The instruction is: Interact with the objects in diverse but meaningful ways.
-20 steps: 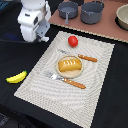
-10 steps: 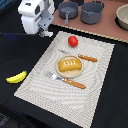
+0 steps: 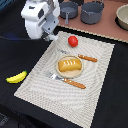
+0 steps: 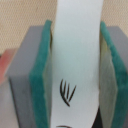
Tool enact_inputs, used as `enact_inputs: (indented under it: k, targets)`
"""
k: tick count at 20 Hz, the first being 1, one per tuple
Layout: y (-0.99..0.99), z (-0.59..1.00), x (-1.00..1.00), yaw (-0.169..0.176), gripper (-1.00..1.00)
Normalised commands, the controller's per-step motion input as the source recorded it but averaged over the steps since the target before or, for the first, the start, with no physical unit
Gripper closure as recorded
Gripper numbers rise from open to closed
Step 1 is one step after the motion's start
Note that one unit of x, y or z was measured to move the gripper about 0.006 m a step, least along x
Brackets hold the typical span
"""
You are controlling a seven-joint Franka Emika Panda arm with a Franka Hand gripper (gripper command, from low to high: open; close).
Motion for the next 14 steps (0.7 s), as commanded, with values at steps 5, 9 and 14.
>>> enact_inputs:
  k: [5, 9, 14]
  targets:
    - [-0.62, 0.19, 0.84, -0.035, 1.0]
    - [-0.65, 0.2, 0.84, -0.048, 1.0]
    - [-0.66, 0.2, 0.83, -0.04, 1.0]
